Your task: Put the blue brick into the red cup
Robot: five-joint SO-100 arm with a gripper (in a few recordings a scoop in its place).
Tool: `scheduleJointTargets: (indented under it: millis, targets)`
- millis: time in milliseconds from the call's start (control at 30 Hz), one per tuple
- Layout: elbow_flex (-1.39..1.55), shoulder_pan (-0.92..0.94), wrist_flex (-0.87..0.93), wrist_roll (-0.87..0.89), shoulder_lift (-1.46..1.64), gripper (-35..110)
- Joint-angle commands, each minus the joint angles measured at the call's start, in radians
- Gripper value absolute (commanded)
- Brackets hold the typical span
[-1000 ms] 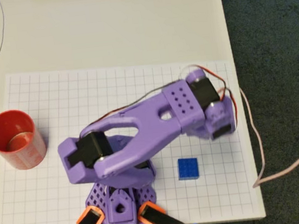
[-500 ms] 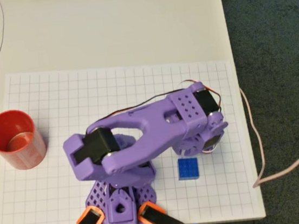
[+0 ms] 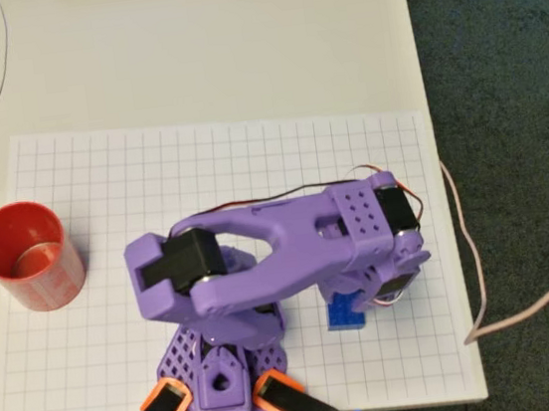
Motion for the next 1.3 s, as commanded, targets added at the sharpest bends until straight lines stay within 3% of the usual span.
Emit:
scheduleJointTargets:
  millis: [0, 333, 633, 933, 1000, 1033, 1100, 1267]
  targets:
    - [-0.029, 0.02, 0.029, 0.029, 0.012, 59]
    - [-0.029, -0.008, 0.061, 0.12, -0.087, 60]
    - [0.115, -0.117, -0.133, 0.169, -0.143, 60]
    - [0.117, -0.117, -0.163, 0.098, -0.169, 60]
    - [0.109, -0.129, -0.164, 0.101, -0.17, 50]
    - [0.101, -0.132, -0.176, 0.101, -0.169, 38]
    - [0.114, -0.103, -0.242, 0.064, -0.169, 0]
    - [0.121, -0.08, -0.293, 0.08, -0.17, 0]
